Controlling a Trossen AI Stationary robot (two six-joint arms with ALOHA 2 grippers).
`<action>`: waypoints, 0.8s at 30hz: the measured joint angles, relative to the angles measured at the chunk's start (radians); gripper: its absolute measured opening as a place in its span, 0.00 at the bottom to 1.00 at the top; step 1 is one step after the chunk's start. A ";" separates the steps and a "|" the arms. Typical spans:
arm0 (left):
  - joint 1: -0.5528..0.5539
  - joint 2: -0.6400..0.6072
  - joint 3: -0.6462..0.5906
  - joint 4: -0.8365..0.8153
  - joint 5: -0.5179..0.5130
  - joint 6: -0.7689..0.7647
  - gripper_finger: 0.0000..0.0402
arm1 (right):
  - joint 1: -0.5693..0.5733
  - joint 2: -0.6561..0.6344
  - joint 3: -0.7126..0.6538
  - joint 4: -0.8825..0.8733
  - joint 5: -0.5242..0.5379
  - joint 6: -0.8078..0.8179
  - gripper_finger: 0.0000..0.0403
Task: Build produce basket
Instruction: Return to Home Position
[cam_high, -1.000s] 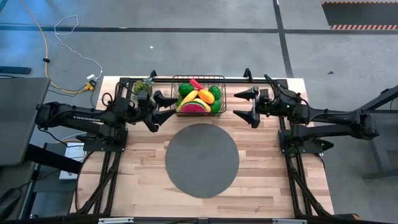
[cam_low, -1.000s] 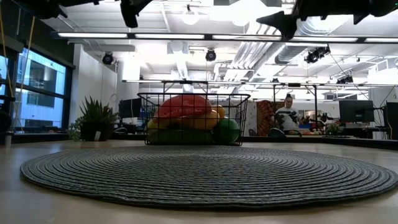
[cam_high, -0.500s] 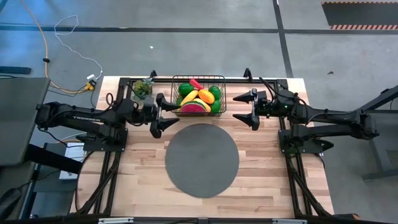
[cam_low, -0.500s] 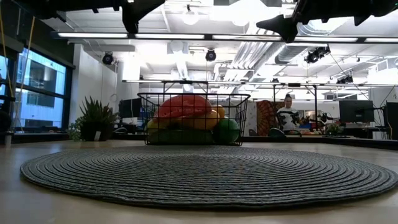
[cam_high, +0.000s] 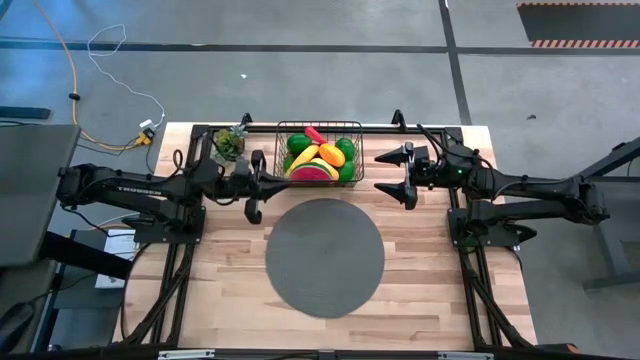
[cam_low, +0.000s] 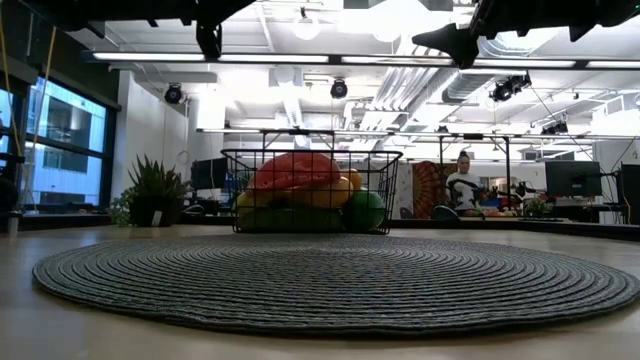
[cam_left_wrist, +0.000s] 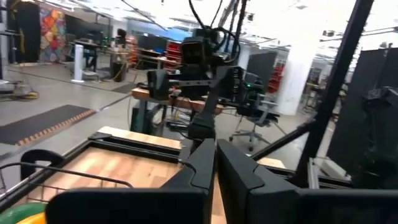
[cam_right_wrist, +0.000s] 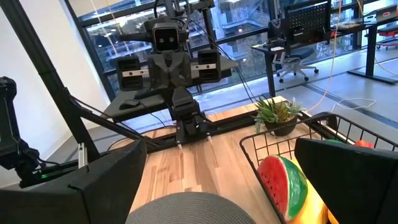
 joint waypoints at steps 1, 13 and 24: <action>0.000 0.000 0.000 0.000 -0.002 0.000 0.01 | 0.000 0.000 0.000 0.000 0.000 0.000 0.98; 0.000 0.000 0.000 0.000 -0.005 -0.002 0.00 | 0.000 0.000 0.000 -0.036 -0.001 0.110 0.64; 0.000 0.000 0.000 0.000 -0.005 -0.003 0.00 | 0.000 -0.001 0.000 -0.063 -0.065 0.081 0.06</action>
